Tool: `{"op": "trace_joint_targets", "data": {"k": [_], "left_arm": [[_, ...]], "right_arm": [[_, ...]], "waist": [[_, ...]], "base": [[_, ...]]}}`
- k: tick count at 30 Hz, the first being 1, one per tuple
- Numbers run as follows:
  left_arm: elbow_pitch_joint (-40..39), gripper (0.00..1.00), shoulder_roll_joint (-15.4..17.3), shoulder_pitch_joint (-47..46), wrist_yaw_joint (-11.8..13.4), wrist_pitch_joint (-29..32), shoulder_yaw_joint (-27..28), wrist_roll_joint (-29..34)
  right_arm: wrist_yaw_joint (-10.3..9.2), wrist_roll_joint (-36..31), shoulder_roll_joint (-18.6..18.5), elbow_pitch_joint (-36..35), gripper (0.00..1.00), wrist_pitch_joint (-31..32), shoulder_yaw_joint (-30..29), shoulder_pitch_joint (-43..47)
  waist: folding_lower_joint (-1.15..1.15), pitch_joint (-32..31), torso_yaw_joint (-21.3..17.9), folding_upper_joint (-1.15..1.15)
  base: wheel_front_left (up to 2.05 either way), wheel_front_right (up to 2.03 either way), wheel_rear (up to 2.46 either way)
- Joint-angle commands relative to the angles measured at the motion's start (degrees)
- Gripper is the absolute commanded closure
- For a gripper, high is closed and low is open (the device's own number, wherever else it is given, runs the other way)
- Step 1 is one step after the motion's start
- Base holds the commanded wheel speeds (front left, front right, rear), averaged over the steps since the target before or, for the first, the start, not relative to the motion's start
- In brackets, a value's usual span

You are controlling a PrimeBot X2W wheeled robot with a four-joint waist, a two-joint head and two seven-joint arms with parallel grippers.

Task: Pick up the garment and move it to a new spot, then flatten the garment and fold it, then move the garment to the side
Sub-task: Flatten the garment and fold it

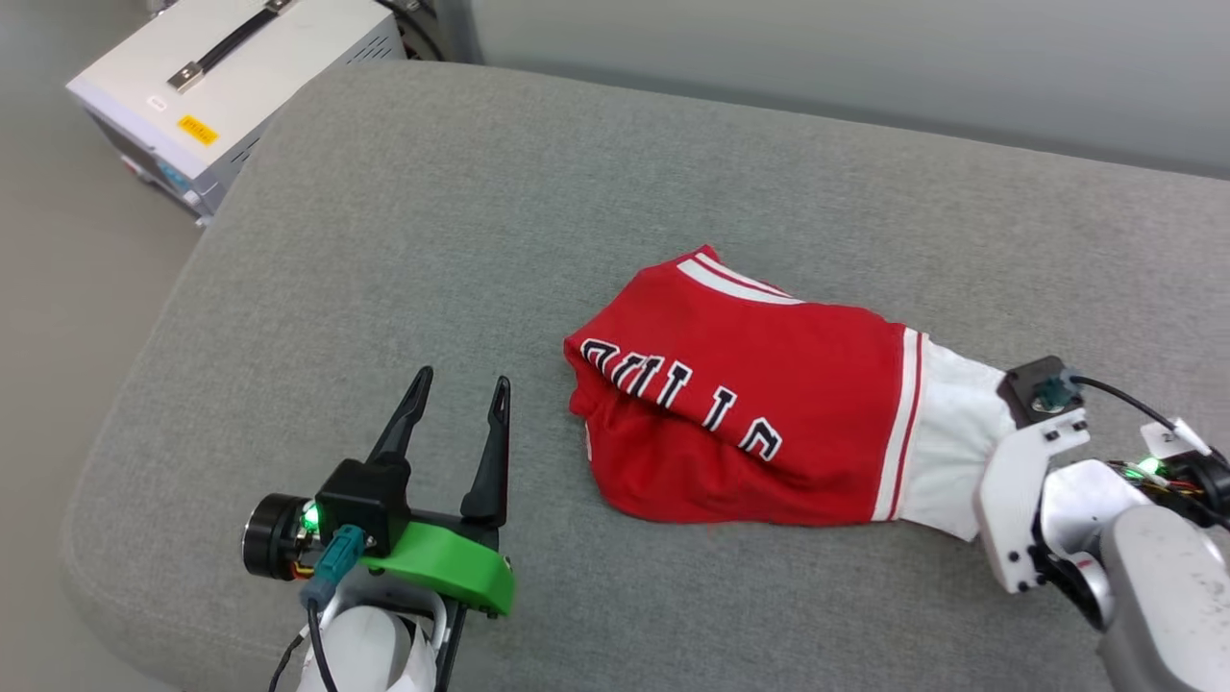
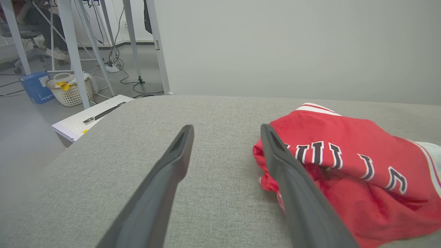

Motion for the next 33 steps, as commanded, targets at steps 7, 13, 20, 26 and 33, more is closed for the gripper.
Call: {"op": "trace_joint_targets", "data": {"k": [7,13,20,26,33], "left_arm": [[0.5,0.0,0.4,0.8,-0.7,-0.3,0.4,1.0],[0.3,0.0,0.8,0.6,-1.0,-0.3,0.4,1.4],[0.7,0.0,0.9,0.0,-1.1,-0.3,0.1,1.6],[1.4,0.0,0.8,-1.1,-1.2,-0.3,0.1,1.7],[2.2,0.0,0.6,-1.5,-1.3,-0.3,-0.1,1.1]], "right_arm": [[-0.11,1.4,-9.6,-2.8,1.0,1.1,-3.3,4.4],[-0.11,1.3,-15.8,-0.7,1.0,1.2,-9.1,7.1],[-0.11,1.8,-16.7,4.3,0.95,-1.4,-11.4,6.9],[-0.11,-1.1,-13.9,6.9,0.0,-6.8,-13.2,4.2],[-0.11,-4.1,-9.0,3.0,0.0,-19.1,-17.9,2.1]], "waist": [[0.0,-4.1,-7.2,0.62],[0.0,-3.4,-9.5,0.62],[0.0,-1.9,-11.2,0.62],[0.0,-1.2,-12.8,0.62],[0.0,-3.0,-14.4,0.62]], "base": [[0.0,0.0,0.0],[0.0,0.0,0.0],[0.0,0.0,0.0],[0.0,0.0,0.0],[0.0,0.0,0.0]]}}
